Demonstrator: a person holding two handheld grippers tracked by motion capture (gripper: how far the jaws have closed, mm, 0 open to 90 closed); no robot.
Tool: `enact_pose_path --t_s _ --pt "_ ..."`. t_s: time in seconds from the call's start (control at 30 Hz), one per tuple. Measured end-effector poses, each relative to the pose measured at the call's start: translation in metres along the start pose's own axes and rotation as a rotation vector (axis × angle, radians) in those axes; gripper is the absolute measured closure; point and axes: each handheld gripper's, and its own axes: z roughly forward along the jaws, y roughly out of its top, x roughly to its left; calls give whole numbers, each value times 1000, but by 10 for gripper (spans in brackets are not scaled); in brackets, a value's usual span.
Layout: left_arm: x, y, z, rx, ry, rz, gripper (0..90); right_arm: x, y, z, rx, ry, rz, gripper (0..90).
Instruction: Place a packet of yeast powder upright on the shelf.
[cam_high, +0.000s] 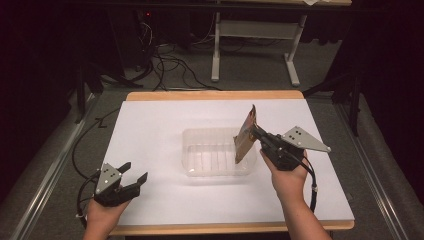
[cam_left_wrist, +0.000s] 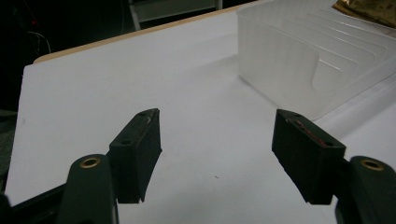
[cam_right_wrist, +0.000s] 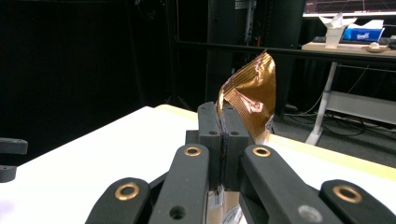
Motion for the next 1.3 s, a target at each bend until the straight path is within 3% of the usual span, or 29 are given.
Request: enact_pose_path --t_s 0.8,1.3 --pt "0 0 0 2 -3 3 332 7 -14 21 58 10 12 900" --pt "1 0 -1 -2 0 1 332 0 -34 38 122 6 41 900"
